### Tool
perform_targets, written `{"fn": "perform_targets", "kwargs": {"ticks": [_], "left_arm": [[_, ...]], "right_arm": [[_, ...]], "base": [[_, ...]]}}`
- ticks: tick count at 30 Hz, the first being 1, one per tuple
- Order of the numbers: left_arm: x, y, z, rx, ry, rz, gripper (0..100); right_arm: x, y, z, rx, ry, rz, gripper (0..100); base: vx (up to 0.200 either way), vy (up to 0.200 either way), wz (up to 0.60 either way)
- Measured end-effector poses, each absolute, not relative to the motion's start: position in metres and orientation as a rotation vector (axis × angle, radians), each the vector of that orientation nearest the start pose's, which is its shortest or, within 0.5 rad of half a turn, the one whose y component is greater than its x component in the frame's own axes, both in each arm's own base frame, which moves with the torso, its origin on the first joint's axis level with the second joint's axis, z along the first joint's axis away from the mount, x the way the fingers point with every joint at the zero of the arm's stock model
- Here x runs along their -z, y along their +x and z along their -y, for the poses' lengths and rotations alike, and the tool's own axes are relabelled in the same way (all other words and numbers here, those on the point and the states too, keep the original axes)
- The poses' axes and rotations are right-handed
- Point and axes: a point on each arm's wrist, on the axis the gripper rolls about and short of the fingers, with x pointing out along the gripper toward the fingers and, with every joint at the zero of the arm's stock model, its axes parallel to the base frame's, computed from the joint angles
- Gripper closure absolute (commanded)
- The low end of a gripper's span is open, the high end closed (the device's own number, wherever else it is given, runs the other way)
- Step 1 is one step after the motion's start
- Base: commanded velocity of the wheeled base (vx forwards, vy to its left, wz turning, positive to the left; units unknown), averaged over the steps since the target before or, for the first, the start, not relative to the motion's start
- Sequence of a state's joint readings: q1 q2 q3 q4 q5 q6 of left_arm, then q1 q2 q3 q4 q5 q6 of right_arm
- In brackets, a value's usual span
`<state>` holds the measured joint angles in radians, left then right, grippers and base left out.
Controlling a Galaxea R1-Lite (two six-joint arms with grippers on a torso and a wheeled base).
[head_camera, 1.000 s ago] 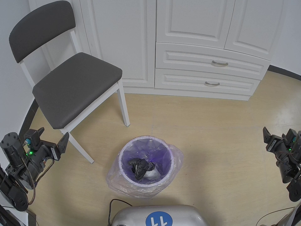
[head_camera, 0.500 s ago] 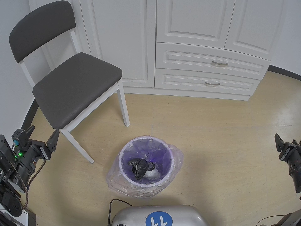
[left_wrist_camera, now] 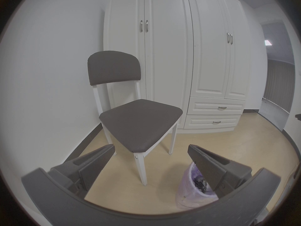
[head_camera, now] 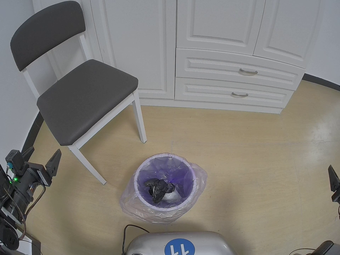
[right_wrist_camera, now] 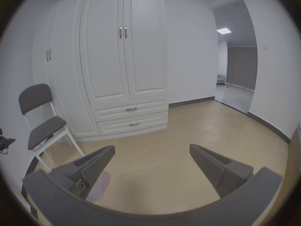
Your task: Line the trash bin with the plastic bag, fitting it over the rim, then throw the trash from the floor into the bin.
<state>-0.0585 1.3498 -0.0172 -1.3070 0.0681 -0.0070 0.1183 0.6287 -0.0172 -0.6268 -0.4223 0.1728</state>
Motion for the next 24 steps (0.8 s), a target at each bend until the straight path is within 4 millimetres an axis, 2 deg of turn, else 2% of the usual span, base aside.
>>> {"fn": "perform_targets", "kwargs": {"ticks": [6,15,24], "left_arm": [[-0.142,0.127,0.006,-0.012,-0.031,-0.052,0],[-0.14,0.078,0.003,-0.005,-0.042,-0.067,0],[-0.138,0.04,0.001,-0.009,-0.066,0.031,0]], "right_arm": [[-0.139,0.023,0.007,0.318,0.201,0.144,0],[-0.127,-0.005,0.008,0.305,0.213,0.235,0],[-0.113,-0.023,0.007,0.292,0.226,0.284,0]], "base": [[0.0,0.0,0.0],[0.0,0.0,0.0],[0.0,0.0,0.0]]}}
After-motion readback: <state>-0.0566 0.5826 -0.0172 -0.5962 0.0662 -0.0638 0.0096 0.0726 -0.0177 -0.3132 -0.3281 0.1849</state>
